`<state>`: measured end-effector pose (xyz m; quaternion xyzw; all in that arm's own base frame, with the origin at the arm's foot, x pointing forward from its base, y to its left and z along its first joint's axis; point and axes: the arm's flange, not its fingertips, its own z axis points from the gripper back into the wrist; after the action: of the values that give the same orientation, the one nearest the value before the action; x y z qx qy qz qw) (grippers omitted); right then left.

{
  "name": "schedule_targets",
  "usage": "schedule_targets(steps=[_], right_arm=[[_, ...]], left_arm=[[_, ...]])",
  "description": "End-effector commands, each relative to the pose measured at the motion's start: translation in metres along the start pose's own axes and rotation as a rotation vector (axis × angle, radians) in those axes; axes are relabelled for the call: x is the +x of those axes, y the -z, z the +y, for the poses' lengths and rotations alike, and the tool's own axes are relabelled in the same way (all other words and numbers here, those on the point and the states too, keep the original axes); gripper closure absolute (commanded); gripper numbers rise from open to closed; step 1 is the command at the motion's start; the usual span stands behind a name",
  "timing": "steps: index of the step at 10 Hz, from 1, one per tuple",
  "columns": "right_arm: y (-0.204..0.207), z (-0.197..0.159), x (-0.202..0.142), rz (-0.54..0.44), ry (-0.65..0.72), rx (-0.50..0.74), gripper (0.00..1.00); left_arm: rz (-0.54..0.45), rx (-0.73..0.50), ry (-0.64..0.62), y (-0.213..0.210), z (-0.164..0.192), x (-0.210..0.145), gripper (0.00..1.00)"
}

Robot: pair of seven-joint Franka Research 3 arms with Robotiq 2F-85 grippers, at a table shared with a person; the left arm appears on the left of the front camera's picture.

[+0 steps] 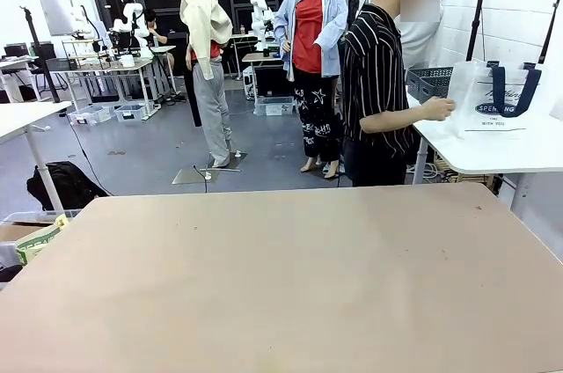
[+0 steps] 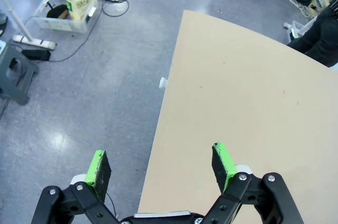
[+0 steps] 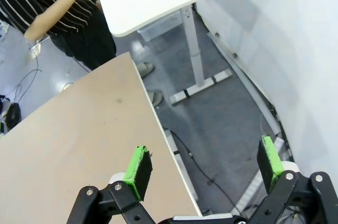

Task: Transfer purchased items from the store into the shopping bag.
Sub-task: Open the Reusable shopping bag in the center of the table.

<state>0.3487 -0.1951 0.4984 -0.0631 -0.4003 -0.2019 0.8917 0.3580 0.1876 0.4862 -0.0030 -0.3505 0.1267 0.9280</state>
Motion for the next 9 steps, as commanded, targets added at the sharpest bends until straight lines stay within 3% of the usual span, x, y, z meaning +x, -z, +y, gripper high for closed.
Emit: schedule_targets(steps=[1, 9], right_arm=[[0.0015, -0.0013, -0.0013, 0.007, -0.006, -0.009, 0.0], [0.0015, -0.0013, -0.0013, 0.007, -0.006, -0.009, 0.0]], left_arm=[[0.003, 0.011, 0.003, -0.0006, 0.0006, -0.0002, 0.0], [0.003, 0.011, 0.003, -0.0006, 0.0006, -0.0002, 0.0]])
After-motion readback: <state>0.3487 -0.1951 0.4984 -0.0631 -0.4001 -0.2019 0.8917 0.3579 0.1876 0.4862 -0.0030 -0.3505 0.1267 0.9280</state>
